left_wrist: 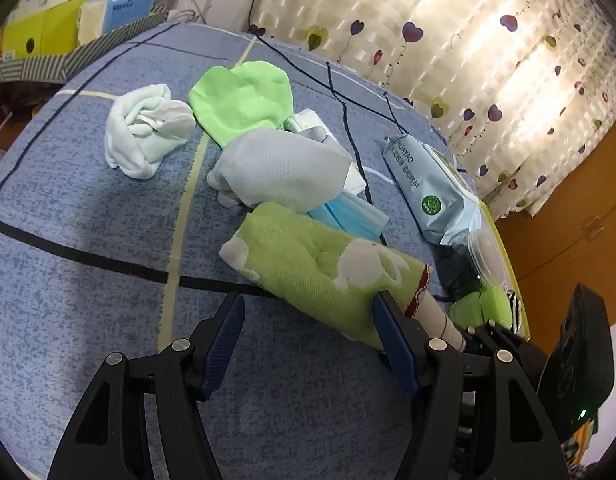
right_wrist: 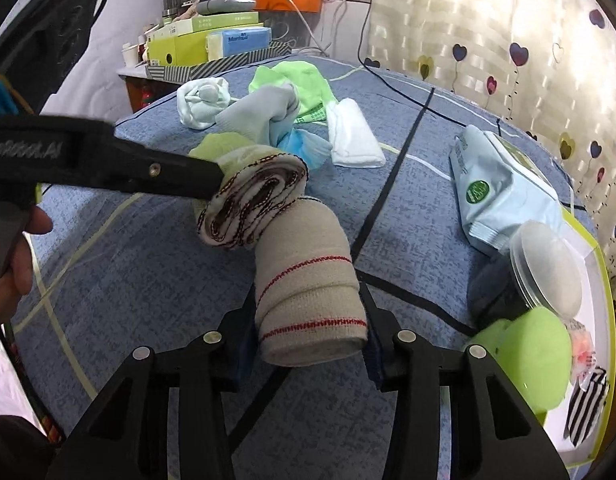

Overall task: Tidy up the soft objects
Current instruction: 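Grasp the green rolled towel with the left tool while the right grasps the bandage roll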

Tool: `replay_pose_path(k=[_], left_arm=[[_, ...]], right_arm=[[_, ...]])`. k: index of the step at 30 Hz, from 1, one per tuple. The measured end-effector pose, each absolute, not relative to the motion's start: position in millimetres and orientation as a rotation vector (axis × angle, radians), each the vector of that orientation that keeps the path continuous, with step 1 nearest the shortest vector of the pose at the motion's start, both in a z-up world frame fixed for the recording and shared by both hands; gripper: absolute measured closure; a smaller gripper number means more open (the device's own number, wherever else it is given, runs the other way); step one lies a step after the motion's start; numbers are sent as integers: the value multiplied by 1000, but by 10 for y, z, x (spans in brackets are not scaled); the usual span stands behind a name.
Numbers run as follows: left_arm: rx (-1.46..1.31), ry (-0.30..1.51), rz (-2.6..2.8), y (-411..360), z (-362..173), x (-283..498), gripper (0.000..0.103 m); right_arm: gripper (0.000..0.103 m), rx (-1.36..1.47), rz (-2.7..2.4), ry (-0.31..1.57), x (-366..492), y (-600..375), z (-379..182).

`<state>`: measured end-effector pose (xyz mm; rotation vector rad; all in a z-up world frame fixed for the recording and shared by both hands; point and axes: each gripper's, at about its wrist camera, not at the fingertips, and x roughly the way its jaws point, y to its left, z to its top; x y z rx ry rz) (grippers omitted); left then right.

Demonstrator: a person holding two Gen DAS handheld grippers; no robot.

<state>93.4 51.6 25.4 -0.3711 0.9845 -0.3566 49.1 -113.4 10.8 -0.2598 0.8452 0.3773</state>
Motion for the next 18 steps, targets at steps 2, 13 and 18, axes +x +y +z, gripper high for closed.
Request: replay_pose_path(k=[2,13,18], left_arm=[[-390,991,-354,498,250,965,36],[-318,1054,-255,232,200,1084,36],[-324,1077,-192,170,174,1115,36]], right_arm=[[59,-269,369,843,446,-1161,120],[59,-264,324,817,232,-1374,197],[59,-257,324,814,220,-1392,193]])
